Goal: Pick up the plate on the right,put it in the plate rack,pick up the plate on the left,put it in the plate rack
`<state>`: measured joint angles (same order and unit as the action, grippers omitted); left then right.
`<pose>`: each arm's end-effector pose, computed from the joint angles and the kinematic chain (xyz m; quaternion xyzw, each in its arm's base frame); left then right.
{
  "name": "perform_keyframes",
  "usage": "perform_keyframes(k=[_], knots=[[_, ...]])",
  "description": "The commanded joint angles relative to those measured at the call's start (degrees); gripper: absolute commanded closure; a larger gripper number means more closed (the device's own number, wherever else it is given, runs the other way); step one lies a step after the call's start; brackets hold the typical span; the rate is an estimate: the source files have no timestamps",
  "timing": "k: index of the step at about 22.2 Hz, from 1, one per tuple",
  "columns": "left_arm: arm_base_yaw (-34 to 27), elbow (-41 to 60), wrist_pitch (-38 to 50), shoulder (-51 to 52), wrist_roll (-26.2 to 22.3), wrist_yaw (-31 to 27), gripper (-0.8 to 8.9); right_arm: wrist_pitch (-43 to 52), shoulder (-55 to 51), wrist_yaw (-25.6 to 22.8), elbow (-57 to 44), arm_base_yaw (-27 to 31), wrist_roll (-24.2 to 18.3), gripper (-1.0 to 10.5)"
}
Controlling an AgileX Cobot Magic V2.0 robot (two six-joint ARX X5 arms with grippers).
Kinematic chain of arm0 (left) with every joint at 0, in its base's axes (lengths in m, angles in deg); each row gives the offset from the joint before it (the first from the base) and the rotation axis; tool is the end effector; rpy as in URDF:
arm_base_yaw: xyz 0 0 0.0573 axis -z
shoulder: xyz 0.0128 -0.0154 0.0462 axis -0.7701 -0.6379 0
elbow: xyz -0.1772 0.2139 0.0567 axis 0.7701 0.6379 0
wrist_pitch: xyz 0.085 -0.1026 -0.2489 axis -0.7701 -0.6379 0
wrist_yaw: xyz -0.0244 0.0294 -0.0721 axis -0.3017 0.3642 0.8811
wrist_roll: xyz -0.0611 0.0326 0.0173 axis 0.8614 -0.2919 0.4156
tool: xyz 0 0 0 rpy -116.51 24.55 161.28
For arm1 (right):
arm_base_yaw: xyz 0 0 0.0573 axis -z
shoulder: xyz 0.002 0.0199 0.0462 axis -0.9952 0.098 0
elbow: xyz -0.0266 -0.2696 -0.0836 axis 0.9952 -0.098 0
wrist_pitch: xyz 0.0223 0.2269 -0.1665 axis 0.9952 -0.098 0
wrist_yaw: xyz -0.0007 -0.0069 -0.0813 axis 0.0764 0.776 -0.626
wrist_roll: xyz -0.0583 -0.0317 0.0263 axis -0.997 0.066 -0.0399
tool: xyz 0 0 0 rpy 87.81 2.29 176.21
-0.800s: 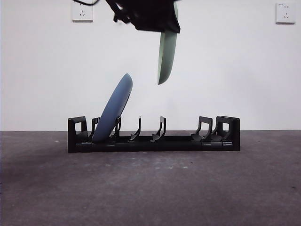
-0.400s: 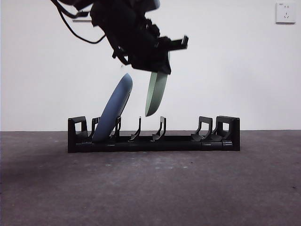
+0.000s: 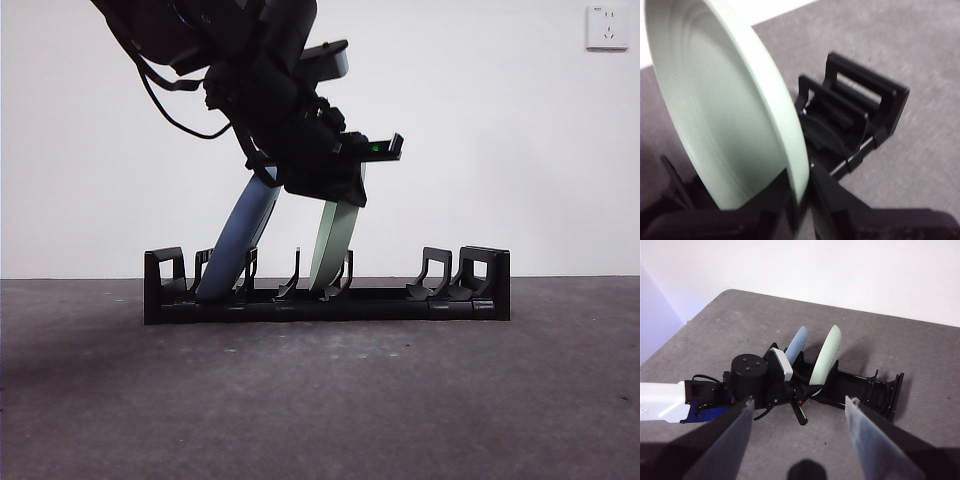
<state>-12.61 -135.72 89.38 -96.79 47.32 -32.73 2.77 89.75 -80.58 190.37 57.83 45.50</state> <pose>0.3832 -0.2917 0.2138 0.0876 0.1854 -0.2854 0.9362 0.1470 0.0804 0.5764 -0.0014 0.2269 0.2686 0.9361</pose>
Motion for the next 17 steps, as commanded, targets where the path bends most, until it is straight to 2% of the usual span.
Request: perform_keyframes(k=[1, 9, 17], knots=[[-0.22, 0.00, 0.94, -0.98, -0.24, -0.31, 8.22, -1.40, 0.04, 0.22, -0.42, -0.07, -0.44, 6.3], [-0.22, 0.00, -1.40, -1.40, -4.37, -1.84, 8.22, -1.40, 0.04, 0.22, -1.90, -0.07, -0.46, 6.3], [-0.22, 0.00, -4.13, -1.40, -6.34, -2.21, 8.22, -1.40, 0.04, 0.24, -4.59, -0.07, -0.46, 6.3]])
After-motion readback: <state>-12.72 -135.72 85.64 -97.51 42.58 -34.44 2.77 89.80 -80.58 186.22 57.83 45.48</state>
